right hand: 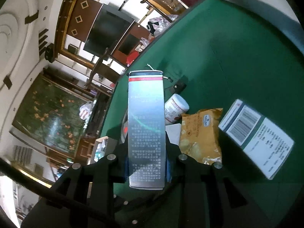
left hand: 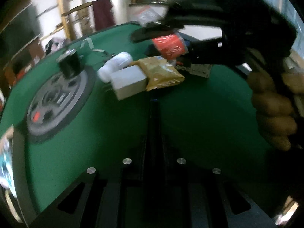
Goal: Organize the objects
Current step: 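Release the silver box into the cardboard box with right tool while left tool releases a black marker there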
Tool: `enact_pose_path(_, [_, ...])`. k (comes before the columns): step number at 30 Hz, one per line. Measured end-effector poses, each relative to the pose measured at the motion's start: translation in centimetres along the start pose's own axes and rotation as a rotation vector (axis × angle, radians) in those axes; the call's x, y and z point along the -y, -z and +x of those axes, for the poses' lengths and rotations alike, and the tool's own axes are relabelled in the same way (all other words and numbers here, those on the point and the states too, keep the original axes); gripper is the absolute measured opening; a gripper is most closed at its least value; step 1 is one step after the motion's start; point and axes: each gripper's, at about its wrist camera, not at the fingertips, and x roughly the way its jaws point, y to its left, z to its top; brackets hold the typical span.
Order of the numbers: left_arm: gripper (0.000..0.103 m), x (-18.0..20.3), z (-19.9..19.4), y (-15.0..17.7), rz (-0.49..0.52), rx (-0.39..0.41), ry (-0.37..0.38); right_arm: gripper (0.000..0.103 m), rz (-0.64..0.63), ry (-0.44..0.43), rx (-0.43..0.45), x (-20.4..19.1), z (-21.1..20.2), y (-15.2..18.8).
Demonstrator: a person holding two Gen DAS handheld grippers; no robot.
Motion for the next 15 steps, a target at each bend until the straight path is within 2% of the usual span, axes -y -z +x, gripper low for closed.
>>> enact_pose_path(8, [0.012,-6.6,-9.3,4.6,-0.242,0.16,0.005,0.024,-0.042,-0.042,-0.044,-1.7,1.3,1.2])
enact_pose_path(11, [0.012,-10.3,-13.9,7.3,-0.338,0.221,-0.03,0.024,-0.068,-0.053,-0.089,-3.9,2.6,2.6])
enact_pose_path(13, [0.012,-12.8,-15.2,8.3,-0.385,0.239,-0.064,0.024,-0.083,-0.082,-0.135,-6.3,4.0,4.1])
enact_pose_path(15, [0.012,-15.5,-16.6,9.8,-0.426,0.243,-0.13,0.025,-0.097,-0.105,-0.183,-8.5,5.7,5.3])
